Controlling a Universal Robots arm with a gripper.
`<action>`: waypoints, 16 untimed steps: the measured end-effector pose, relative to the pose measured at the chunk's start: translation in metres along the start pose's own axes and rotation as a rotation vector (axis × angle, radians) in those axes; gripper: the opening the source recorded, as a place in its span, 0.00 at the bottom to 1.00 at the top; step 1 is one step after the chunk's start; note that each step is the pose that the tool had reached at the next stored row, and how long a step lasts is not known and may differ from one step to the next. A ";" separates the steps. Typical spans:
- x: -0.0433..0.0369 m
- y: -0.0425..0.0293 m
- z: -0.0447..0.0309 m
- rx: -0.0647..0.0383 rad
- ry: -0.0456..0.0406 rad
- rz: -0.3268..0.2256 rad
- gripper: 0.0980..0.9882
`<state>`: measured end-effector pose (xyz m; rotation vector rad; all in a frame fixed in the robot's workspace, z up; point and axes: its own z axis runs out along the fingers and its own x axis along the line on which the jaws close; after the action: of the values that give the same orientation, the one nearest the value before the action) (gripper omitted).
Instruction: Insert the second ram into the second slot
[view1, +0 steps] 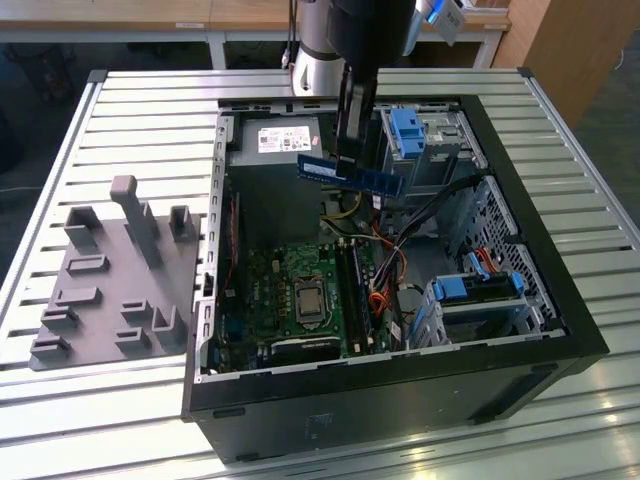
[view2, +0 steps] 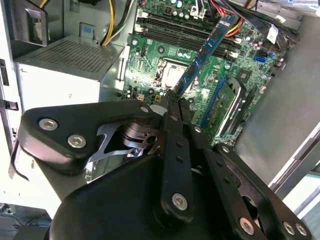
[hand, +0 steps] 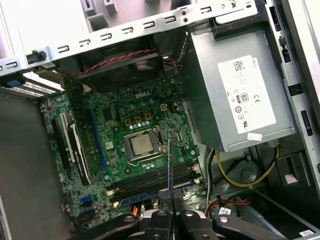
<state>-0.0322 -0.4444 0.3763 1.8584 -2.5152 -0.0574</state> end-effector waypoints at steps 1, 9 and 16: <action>0.0005 -0.0001 0.0000 0.000 0.0005 0.004 0.04; 0.0008 -0.0003 0.0004 0.002 0.0010 0.080 0.04; 0.0009 -0.0003 0.0004 0.002 -0.0003 0.120 0.04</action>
<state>-0.0322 -0.4454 0.3759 1.7035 -2.6220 -0.0533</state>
